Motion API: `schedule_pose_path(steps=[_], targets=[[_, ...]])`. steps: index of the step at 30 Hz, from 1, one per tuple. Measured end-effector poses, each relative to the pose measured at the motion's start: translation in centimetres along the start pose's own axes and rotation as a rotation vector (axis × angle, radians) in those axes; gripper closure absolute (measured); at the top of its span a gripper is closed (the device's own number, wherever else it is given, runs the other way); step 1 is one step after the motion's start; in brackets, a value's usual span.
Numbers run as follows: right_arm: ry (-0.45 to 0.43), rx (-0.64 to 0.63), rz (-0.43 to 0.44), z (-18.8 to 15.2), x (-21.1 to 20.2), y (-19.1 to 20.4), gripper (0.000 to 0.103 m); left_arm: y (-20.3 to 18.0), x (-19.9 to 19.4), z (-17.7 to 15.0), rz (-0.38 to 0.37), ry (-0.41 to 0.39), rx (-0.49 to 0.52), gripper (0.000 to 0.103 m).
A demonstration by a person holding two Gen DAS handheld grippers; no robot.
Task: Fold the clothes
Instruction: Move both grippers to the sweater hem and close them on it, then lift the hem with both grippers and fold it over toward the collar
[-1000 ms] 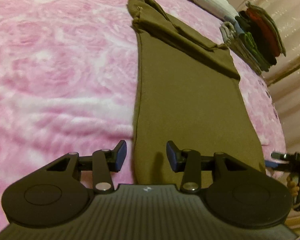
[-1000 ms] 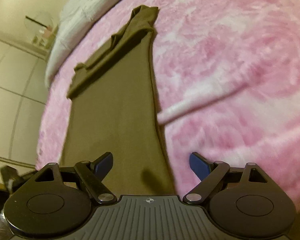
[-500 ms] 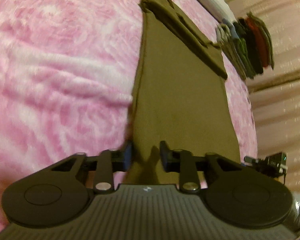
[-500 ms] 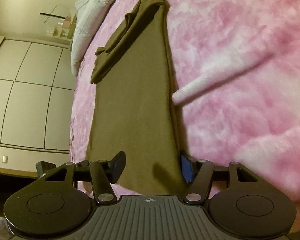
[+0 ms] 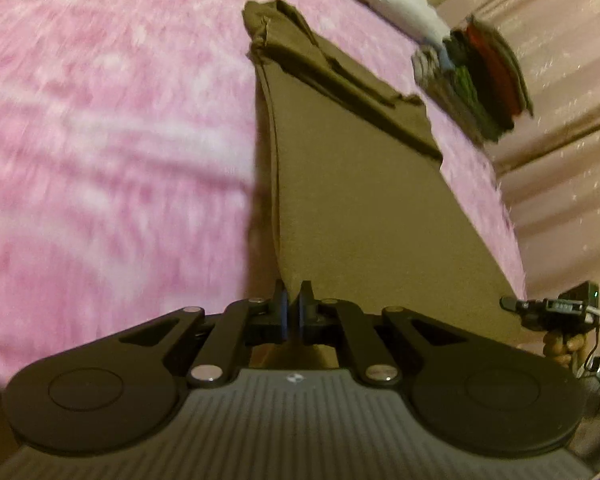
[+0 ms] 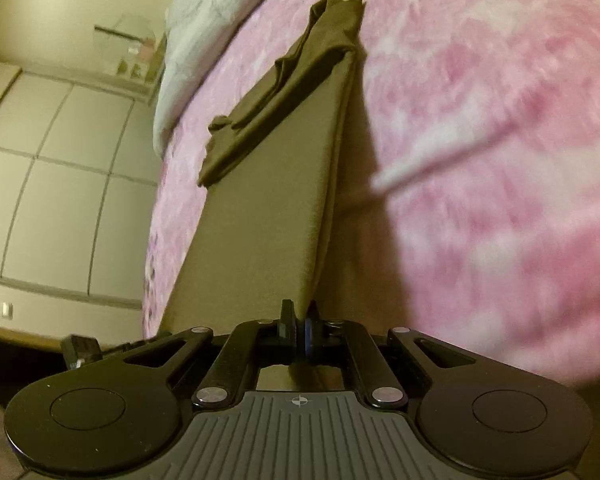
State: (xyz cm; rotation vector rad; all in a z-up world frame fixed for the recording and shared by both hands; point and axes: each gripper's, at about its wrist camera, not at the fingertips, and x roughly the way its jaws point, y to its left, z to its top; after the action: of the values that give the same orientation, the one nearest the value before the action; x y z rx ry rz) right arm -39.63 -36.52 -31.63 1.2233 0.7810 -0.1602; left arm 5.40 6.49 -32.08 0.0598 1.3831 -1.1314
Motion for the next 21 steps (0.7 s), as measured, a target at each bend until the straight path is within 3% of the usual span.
schedule_pose_path(steps=[5,9,15,19,21], targets=[[0.038,0.107,-0.016,-3.0,-1.2,-0.3,0.102,-0.2,-2.0,-3.2,-0.004,0.025,-0.108,0.100],[-0.014,0.144,0.021,-1.5,-1.8,1.1,0.101,-0.8,-2.9,-0.8,-0.061,-0.047,-0.155,0.100],[-0.139,0.120,0.067,7.7,-0.4,4.4,0.101,-0.8,-1.8,8.4,-0.180,-0.209,-0.205,0.099],[-0.175,0.113,0.005,15.1,3.0,5.1,0.101,0.2,2.2,15.2,-0.212,-0.226,-0.255,0.098],[-0.182,0.097,-0.039,17.9,4.5,4.9,0.101,0.9,4.8,18.2,-0.192,-0.225,-0.257,0.098]])
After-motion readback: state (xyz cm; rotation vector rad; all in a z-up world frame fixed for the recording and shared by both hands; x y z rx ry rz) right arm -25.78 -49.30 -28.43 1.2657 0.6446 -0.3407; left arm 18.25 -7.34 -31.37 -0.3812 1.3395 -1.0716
